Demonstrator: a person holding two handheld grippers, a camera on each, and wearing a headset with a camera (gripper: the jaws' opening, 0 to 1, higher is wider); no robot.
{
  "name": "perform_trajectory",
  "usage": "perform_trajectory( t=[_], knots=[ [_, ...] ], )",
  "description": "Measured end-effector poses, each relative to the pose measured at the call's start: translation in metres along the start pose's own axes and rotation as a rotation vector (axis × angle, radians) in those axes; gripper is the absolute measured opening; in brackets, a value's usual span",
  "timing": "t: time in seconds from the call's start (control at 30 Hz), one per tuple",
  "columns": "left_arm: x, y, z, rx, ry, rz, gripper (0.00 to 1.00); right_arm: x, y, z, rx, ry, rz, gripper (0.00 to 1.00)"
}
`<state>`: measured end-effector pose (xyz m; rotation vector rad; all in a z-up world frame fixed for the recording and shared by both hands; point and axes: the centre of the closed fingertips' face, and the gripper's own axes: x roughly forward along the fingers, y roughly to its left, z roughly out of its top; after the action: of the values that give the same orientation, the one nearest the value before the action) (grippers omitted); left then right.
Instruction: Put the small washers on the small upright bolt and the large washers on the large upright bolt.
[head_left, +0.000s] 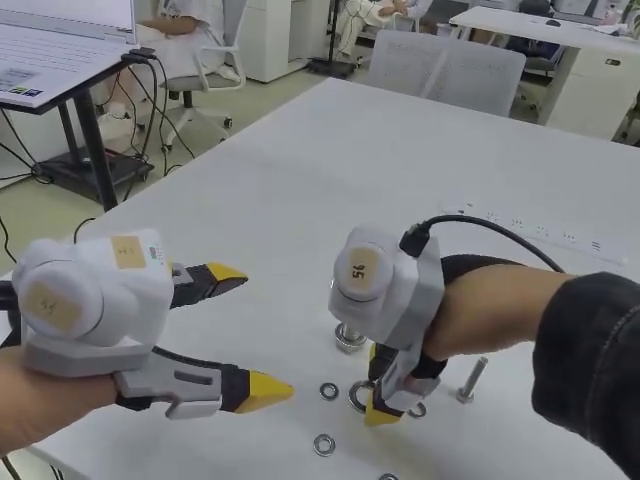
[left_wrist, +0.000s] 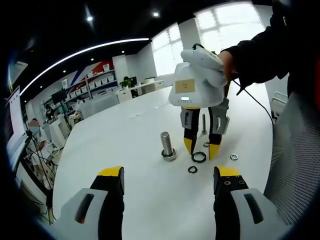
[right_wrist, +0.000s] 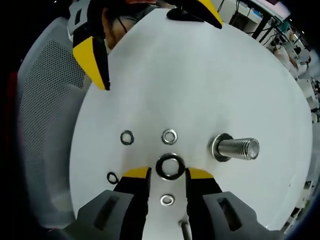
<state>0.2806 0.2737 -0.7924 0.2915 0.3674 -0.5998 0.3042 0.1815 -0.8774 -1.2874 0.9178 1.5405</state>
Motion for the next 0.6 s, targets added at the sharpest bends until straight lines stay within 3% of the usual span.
perform_trajectory(
  t=[0.23, 0.3, 0.6],
  knots=[
    [0.0006, -0.0016, -0.0009, 0.000, 0.002, -0.002, 0.72, 0.0007, 0.0005, 0.0002, 0.022, 0.004, -0.002, 0.30],
    [0.0004, -0.0021, -0.0013, 0.001, 0.004, -0.002, 0.72, 0.0009, -0.0012, 0.0009, 0.058, 0.004, -0.007, 0.28],
    [0.0001, -0.0033, -0.0016, 0.001, 0.007, -0.003, 0.71, 0.0010, -0.0008, 0.0016, 0.052, 0.014, -0.011, 0.25]
  ],
)
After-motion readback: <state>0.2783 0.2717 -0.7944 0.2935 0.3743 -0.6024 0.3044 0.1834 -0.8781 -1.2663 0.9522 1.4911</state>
